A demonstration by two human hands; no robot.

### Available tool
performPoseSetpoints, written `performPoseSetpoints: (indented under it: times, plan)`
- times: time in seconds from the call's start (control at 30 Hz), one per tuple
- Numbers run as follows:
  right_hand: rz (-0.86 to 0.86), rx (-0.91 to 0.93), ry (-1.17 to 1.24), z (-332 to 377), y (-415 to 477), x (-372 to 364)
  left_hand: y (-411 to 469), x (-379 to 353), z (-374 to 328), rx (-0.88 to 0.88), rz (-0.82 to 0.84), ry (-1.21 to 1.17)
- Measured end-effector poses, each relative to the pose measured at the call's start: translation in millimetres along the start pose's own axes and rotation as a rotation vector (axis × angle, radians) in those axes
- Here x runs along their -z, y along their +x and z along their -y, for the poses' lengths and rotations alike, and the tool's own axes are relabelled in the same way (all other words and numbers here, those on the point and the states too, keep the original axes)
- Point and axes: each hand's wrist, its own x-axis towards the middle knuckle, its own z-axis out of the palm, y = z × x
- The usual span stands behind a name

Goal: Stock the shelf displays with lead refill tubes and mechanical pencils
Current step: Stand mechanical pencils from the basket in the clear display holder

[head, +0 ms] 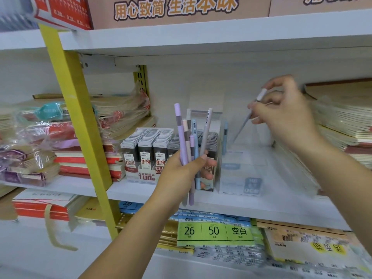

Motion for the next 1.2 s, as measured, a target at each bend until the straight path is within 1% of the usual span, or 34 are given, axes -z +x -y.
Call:
performPoseSetpoints:
  times: [0.03,0.1,0.17,0.27,0.33,0.47,0.6,0.7,0.87,0.9,0.93,0.97,1.0,1.03,1.07,1.1,1.17,1.2]
  plan:
    - [0.056,0.009,-0.143,-5,5,-2,0,2,1,-0.003,-0.004,0.001]
    - [0.168,0.013,-0.330,-17,11,-9,0,3,3,-0.008,0.001,-0.002]
    - [0.242,0.036,-0.433,-28,13,-17,-1,4,4,-0.007,0.014,-0.029]
    - [0.291,0.061,-0.525,-42,16,-22,-1,4,5,-0.002,0.026,-0.061]
    - [0.297,0.073,-0.560,-49,17,-24,-1,5,4,-0.002,0.036,-0.066]
    - [0.306,0.118,-0.548,-55,18,-25,0,8,4,-0.009,0.037,-0.064]
    - [0.293,0.118,-0.539,-60,19,-30,0,8,6,-0.006,0.035,-0.080]
    - [0.310,0.150,-0.623,-60,20,-35,-1,8,8,0.011,0.036,-0.086]
    - [0.392,0.115,-0.748,-53,20,-38,-2,8,7,0.041,0.048,-0.080]
    - [0.368,0.149,-0.788,-50,19,-37,-3,8,6,0.046,0.056,-0.077]
    - [0.306,0.198,-0.801,-45,16,-35,-4,8,5,0.051,0.066,-0.074]
    - [0.234,0.231,-0.750,-38,11,-34,-5,8,4,0.054,0.077,-0.072]
    - [0.197,0.195,-0.607,-30,6,-32,-5,7,2,0.058,0.088,-0.070]
    - [0.218,0.093,-0.380,-21,-1,-31,-6,6,1,0.062,0.098,-0.071]
    - [0.307,-0.041,-0.133,-12,-9,-30,-6,4,0,0.065,0.108,-0.074]
    - [0.401,-0.145,0.046,-4,-17,-31,-6,2,-1,0.065,0.119,-0.076]
    - [0.506,-0.190,0.160,2,-26,-33,-6,-3,-2,0.061,0.137,-0.073]
    - [0.509,-0.184,0.182,3,-29,-33,-6,-5,-2,0.060,0.142,-0.075]
